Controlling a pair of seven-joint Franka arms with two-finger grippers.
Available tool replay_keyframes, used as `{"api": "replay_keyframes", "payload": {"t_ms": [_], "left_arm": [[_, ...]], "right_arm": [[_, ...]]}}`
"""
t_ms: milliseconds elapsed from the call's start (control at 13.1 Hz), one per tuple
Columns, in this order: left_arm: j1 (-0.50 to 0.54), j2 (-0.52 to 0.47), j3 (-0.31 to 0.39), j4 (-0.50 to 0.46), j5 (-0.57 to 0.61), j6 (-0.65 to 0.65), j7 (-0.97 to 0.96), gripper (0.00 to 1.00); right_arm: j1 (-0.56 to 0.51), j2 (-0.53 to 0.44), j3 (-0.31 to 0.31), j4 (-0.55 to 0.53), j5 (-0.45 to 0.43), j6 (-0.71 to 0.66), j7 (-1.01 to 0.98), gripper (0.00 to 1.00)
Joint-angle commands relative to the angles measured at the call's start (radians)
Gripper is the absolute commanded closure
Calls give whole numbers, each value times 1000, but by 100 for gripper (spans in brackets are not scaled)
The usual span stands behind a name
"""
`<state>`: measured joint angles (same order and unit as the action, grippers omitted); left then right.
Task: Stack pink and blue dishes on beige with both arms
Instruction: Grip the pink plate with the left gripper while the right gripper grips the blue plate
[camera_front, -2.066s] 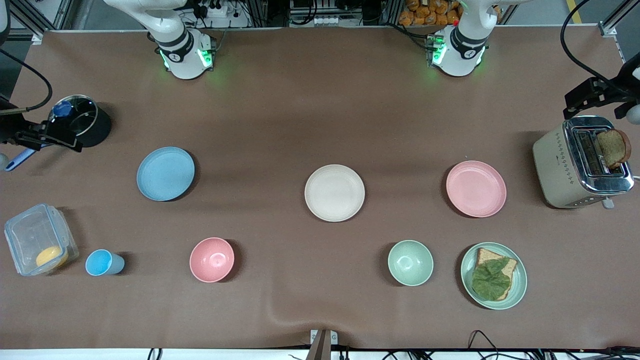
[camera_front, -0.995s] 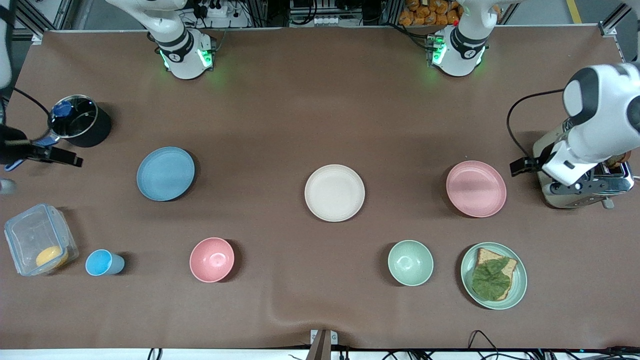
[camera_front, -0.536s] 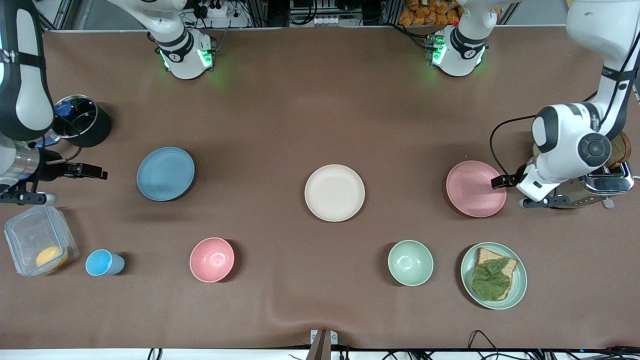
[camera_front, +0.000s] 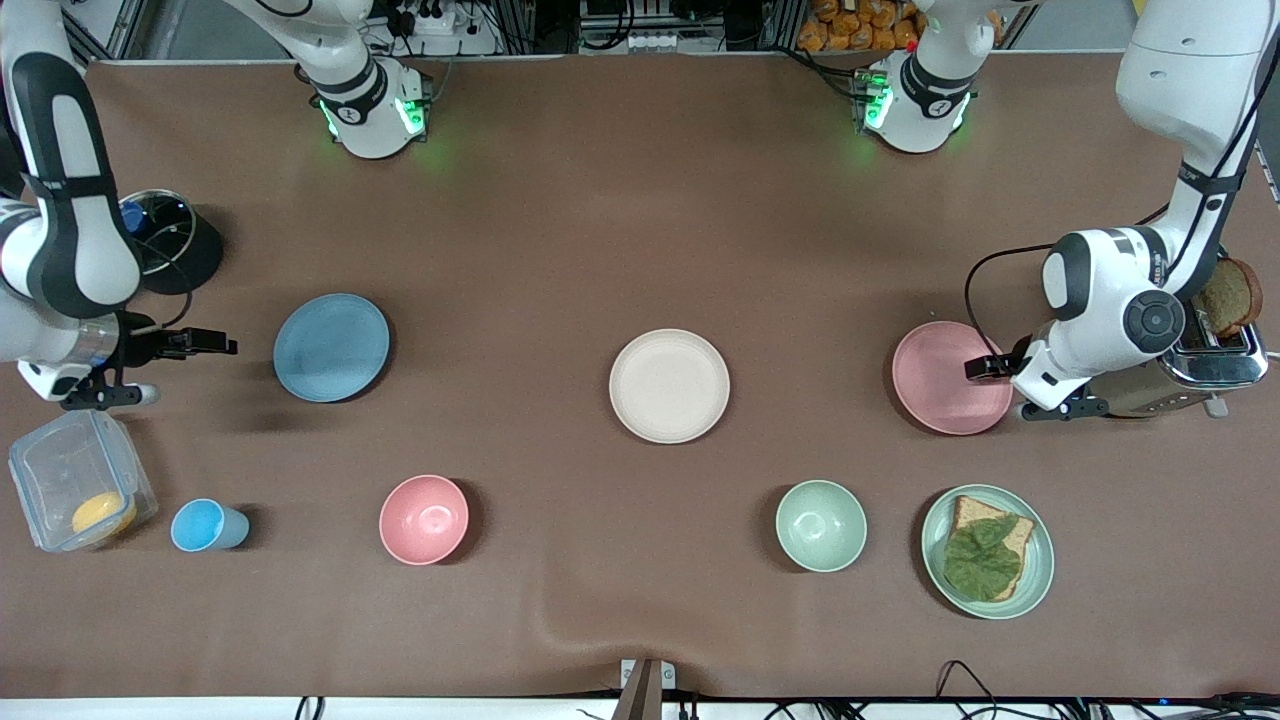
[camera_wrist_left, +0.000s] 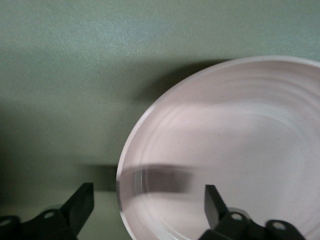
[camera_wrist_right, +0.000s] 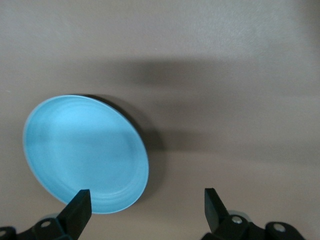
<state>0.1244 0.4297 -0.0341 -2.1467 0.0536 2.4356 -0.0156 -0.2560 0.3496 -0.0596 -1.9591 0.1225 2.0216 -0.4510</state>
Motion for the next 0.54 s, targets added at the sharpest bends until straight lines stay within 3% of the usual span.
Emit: {"api": "replay_keyframes", "payload": {"t_ms": [0, 77, 230, 459], "left_arm": [[11, 7, -7, 10, 14, 10, -6, 10], [12, 7, -7, 10, 12, 10, -6, 14], [24, 9, -7, 10, 8, 10, -1, 33], [26, 9, -9, 10, 2, 8, -3, 73]], "right_arm": [[-20, 51, 15, -32, 20, 60, -90, 0], [-20, 70, 15, -41, 20, 69, -110, 0], [-20, 97, 15, -41, 20, 72, -136, 0], [-16, 133, 20, -40, 41, 72, -140, 0]]}}
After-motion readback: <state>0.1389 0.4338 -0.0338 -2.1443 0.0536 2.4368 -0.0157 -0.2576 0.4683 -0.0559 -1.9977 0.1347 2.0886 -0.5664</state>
